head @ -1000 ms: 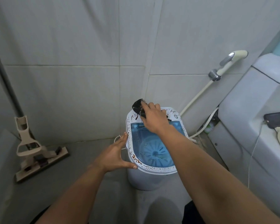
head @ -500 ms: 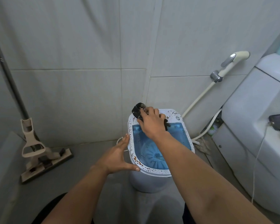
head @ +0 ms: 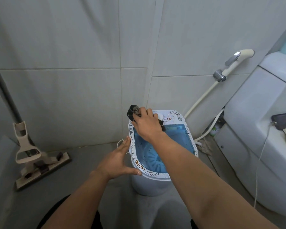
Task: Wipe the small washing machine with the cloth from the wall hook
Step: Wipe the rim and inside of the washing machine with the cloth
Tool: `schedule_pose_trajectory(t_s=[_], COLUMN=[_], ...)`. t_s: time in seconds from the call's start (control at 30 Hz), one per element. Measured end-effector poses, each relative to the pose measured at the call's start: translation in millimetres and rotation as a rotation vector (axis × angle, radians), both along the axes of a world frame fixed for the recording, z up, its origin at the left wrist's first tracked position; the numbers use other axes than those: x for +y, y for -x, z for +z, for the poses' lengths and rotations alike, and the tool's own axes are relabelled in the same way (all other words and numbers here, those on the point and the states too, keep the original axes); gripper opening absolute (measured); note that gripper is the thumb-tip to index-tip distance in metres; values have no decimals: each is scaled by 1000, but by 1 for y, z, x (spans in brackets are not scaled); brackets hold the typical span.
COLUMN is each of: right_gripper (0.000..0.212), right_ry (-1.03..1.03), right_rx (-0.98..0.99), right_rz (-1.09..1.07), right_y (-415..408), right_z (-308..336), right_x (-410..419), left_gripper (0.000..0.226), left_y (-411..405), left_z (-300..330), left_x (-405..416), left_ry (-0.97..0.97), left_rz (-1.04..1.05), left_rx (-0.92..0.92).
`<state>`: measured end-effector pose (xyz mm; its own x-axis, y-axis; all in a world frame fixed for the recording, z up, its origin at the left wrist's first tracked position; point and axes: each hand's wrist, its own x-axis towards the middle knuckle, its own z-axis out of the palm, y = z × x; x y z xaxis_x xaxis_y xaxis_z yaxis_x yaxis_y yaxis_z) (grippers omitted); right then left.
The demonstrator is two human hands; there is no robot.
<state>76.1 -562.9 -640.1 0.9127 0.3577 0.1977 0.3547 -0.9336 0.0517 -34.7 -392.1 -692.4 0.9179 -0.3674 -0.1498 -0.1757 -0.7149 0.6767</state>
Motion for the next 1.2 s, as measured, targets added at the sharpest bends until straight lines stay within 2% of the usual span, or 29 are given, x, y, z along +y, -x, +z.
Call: schedule_pose_trajectory(t_s=[0.27, 0.43, 0.57, 0.73, 0.93, 1.2], right_gripper=[32, 61, 57, 56, 56, 56], right_ry=[57, -45, -42, -53, -89, -137], right_rx=[-44, -52, 44, 64, 79, 109], right_rz=[30, -23, 15, 94, -4, -41], right_y=[21, 28, 23, 3, -25, 1], right_z=[-8, -15, -26, -23, -14, -18], right_x=[-1, -5, -3, -10, -5, 0], left_gripper=[149, 149, 147, 149, 150, 150], left_y=[2, 2, 2, 0, -1, 1], left_z=[7, 12, 15, 14, 14, 21], left_x=[0, -1, -2, -2, -3, -4], left_ry=[-53, -96, -111, -113, -138, -165], left_rz=[4, 0, -6, -4, -2, -9], left_rx=[-14, -23, -22, -23, -7, -9])
